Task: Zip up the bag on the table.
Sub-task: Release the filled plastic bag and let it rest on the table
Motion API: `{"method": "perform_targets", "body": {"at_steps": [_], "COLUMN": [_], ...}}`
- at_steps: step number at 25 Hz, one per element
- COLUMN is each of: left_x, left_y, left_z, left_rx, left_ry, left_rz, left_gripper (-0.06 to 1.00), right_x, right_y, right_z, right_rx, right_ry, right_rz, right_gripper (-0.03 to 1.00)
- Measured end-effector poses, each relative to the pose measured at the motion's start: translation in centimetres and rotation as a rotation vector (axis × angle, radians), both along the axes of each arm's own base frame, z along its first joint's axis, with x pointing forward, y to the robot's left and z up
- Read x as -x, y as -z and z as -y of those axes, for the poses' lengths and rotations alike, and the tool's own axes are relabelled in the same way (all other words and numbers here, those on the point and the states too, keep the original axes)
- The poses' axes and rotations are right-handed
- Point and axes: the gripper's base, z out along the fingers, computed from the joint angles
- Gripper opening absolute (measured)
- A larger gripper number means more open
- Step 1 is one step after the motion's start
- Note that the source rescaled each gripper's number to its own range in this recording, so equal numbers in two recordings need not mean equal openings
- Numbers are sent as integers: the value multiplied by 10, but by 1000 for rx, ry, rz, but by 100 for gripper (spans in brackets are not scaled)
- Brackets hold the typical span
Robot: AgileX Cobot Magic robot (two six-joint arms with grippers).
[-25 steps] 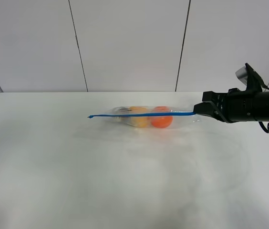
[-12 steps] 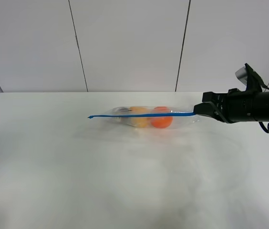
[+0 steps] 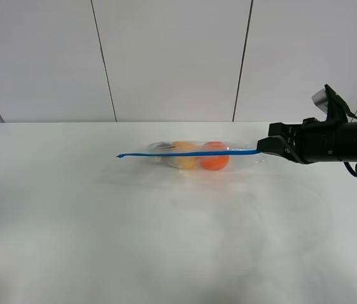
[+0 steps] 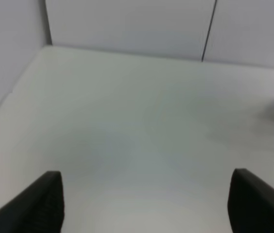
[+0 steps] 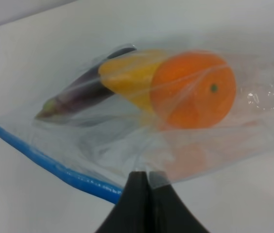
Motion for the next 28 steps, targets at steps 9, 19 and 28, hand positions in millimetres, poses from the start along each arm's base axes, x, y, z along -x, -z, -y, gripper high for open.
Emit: {"method": "perform_targets", "body": {"at_steps": [9,19,28], "left_x": [-17,-19,-19], "left_y": [33,40,40], "left_z": [-1,-1,-1], "left_rx": [8,11,12], "left_ry": [1,2,3], "left_rz": [-129,-158,-158], "left_gripper": [76,76,76], "right_x": [0,0,0], "right_y": [0,0,0], "right_z": [0,0,0], "right_rx": [6,6,7], "right_ry": [-5,-5,-6], "right_rz": [0,0,0], "right_gripper": [0,0,0]}}
